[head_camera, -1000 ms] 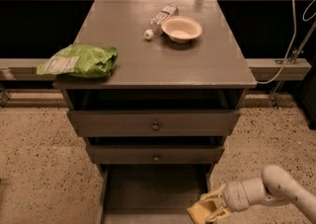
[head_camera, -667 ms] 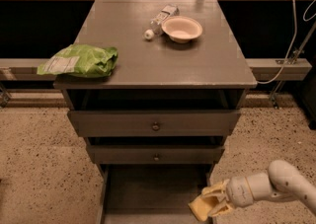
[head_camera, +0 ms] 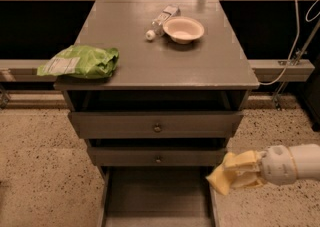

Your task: Pick sponge from bottom drawer and place on counter

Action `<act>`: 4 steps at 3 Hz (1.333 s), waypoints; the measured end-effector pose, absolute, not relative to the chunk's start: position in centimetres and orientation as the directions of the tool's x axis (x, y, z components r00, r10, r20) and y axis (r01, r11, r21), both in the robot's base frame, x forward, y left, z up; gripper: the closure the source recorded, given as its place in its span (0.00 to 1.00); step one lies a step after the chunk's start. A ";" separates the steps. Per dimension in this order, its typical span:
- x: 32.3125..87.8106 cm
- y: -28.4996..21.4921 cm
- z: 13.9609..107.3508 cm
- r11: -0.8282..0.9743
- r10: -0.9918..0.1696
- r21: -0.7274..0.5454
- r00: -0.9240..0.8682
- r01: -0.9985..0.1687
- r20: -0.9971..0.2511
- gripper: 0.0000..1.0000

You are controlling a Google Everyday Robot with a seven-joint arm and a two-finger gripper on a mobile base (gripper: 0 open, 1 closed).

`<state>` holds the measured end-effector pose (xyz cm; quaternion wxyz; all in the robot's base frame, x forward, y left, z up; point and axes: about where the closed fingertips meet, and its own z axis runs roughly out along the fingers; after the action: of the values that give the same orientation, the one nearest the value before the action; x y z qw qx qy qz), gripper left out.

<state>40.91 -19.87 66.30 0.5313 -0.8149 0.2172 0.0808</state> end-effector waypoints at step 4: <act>51.1 -13.0 92.1 -0.463 -0.406 -0.808 0.898 -0.364 -0.172 1.00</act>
Offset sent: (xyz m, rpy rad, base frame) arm 0.0356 0.0732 0.2385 -0.2858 -0.2455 -0.0263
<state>51.07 -12.98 92.13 0.4664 -0.8551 0.2252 -0.0223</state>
